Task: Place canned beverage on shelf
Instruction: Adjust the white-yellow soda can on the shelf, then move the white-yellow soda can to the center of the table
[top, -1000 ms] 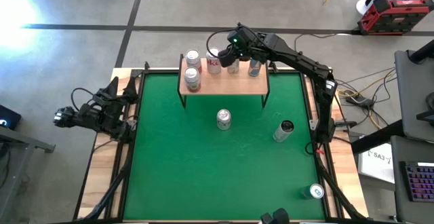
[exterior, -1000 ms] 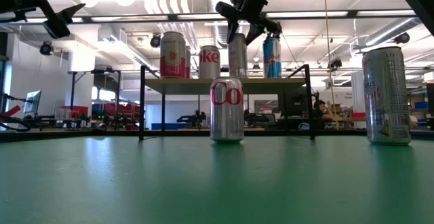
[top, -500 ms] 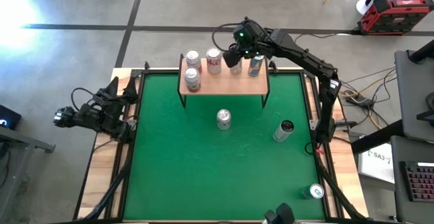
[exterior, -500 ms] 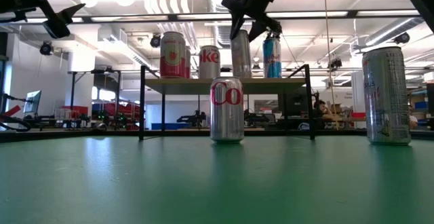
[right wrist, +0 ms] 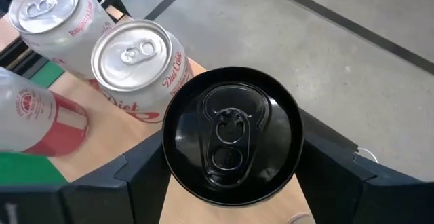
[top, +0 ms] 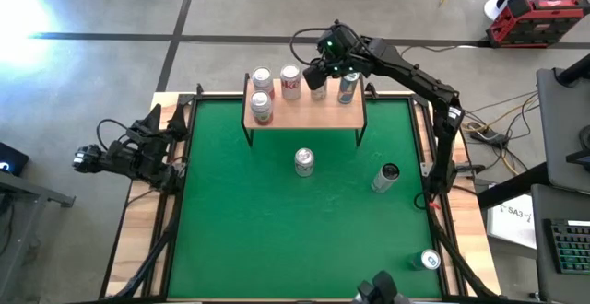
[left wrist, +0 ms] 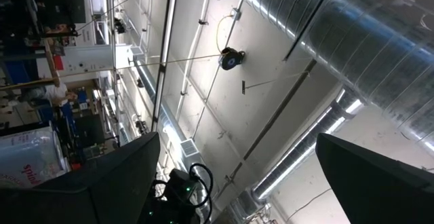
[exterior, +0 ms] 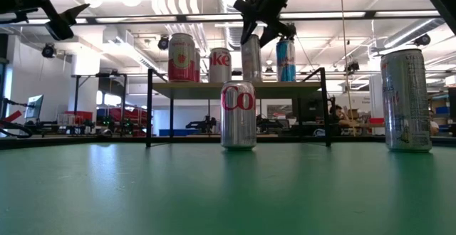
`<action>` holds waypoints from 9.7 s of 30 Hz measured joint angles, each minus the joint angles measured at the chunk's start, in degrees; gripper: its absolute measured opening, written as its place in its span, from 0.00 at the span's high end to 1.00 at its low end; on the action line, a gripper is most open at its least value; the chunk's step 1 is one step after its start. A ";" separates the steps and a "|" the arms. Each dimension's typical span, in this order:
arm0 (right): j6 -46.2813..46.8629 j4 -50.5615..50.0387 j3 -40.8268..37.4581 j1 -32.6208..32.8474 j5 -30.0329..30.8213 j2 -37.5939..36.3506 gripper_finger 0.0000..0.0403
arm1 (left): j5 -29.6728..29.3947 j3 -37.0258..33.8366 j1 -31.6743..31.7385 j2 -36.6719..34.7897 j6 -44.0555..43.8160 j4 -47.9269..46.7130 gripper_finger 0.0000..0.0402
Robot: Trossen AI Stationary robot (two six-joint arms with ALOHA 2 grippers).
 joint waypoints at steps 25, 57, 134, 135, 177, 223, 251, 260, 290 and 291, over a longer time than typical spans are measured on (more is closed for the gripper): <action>8.72 -1.99 -0.10 2.77 8.38 0.00 0.12 | 0.01 0.00 0.02 0.00 0.00 -0.02 0.05; 35.15 0.01 -0.17 10.71 33.72 4.94 0.25 | 0.01 0.00 0.02 0.00 0.00 -0.20 0.05; 24.41 -5.28 -0.08 12.36 27.72 -1.41 0.17 | 0.00 0.00 0.01 0.00 0.00 -0.83 0.05; 24.94 -6.55 -0.08 13.10 27.56 -1.97 0.17 | 0.01 0.00 0.01 0.00 0.00 -0.83 0.05; 23.47 -7.32 -30.18 51.83 37.14 -27.20 0.17 | 0.00 0.00 0.01 0.04 0.00 -1.70 0.05; 71.71 -26.37 -30.14 57.95 25.83 -17.87 0.17 | 0.00 0.00 0.01 0.04 0.00 -2.50 0.05; 127.68 -31.45 -43.41 43.45 -7.77 -32.15 0.18 | 0.00 -0.02 0.01 0.04 0.00 -3.93 0.05; 130.80 -31.12 -50.01 37.07 -8.26 -33.94 0.18 | 0.00 0.00 0.01 0.07 0.00 -3.96 0.05; 136.45 -29.21 -52.37 34.86 -4.87 -26.05 0.19 | 0.00 0.00 0.01 0.07 0.00 -4.24 0.05; 136.47 -29.19 -52.55 34.86 -4.84 -25.84 0.19 | 0.00 0.00 0.01 0.07 0.00 -4.26 0.05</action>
